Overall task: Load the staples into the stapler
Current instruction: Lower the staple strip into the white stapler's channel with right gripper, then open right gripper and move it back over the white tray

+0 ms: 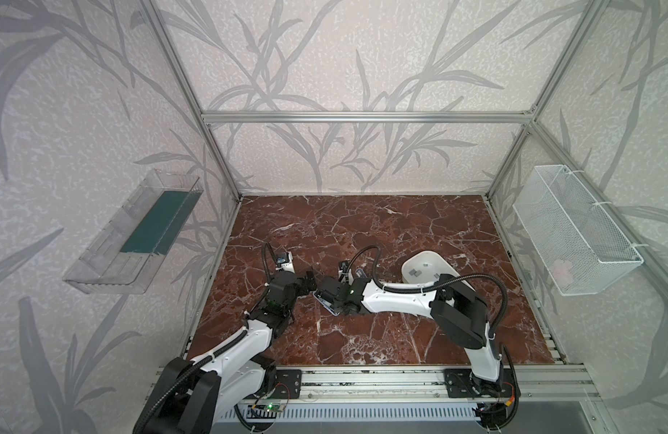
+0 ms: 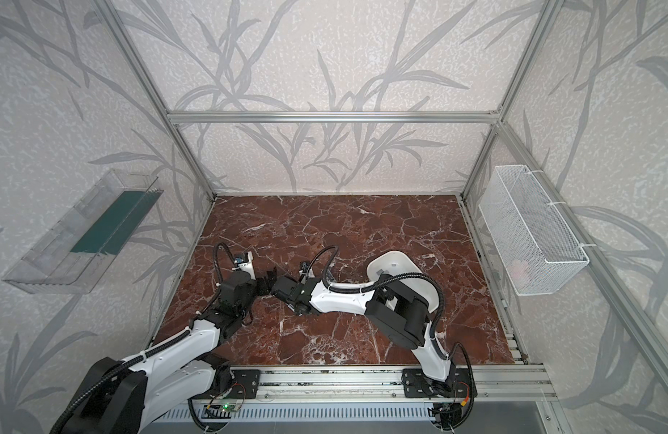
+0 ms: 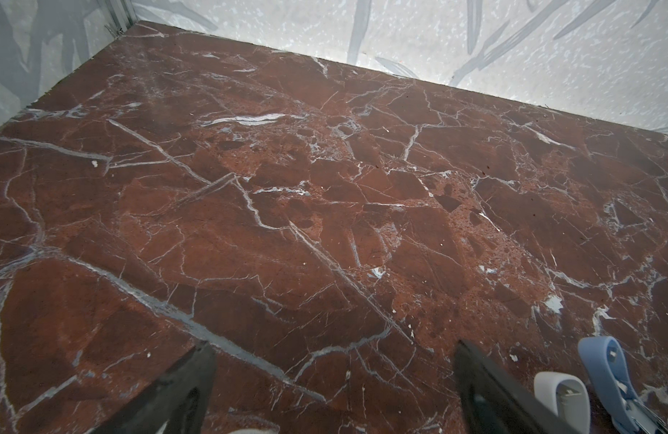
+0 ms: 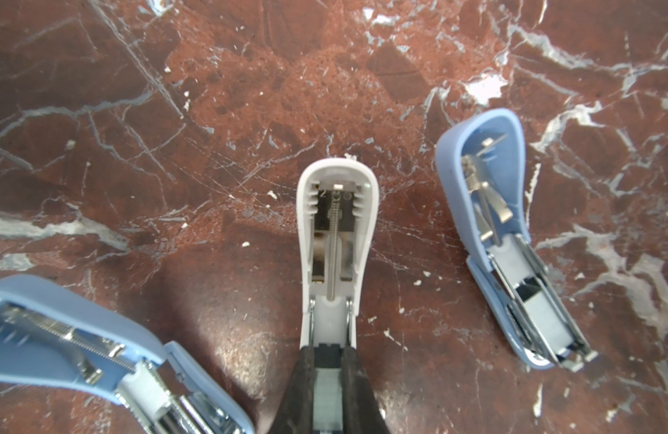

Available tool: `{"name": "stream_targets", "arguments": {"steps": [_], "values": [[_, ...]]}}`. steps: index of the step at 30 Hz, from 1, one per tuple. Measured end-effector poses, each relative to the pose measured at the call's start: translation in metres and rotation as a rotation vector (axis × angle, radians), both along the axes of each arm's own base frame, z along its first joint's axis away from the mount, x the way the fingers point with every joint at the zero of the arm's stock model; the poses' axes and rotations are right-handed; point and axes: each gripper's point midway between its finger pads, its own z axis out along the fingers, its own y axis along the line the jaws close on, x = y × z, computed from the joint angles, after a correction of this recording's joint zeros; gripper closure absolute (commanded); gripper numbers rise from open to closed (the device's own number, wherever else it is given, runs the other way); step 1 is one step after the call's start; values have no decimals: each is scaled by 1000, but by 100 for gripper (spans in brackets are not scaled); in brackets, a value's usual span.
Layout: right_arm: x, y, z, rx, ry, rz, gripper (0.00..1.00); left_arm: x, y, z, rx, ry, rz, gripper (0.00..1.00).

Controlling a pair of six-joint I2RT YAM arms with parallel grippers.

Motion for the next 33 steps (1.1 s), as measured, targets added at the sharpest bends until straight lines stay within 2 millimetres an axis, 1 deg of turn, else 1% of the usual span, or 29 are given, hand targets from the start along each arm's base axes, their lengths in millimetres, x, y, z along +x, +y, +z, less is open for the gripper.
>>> {"name": "stream_targets", "arguments": {"steps": [5,8,19,24,26,29,31,33], "values": [[-1,0,0,-3,-5,-2,82,0,0,0,0,1,0,1],[-3,0,0,-6,-4,0,80,0,0,0,0,1,0,1],[-17,-10,-9,-59,35,18,76,0,0,0,0,1,0,1],[-17,-11,-9,-70,33,24,66,0,0,-1,1,3,0,1],[-16,-12,-7,-81,26,37,65,0,0,-1,1,3,0,1],[-13,-17,9,-107,-11,65,61,0,0,-3,4,9,1,1],[-7,-25,31,-120,-56,80,59,0,0,-3,4,9,1,1],[-1,-38,62,-111,-113,77,59,-1,0,-1,2,4,0,1]]}}
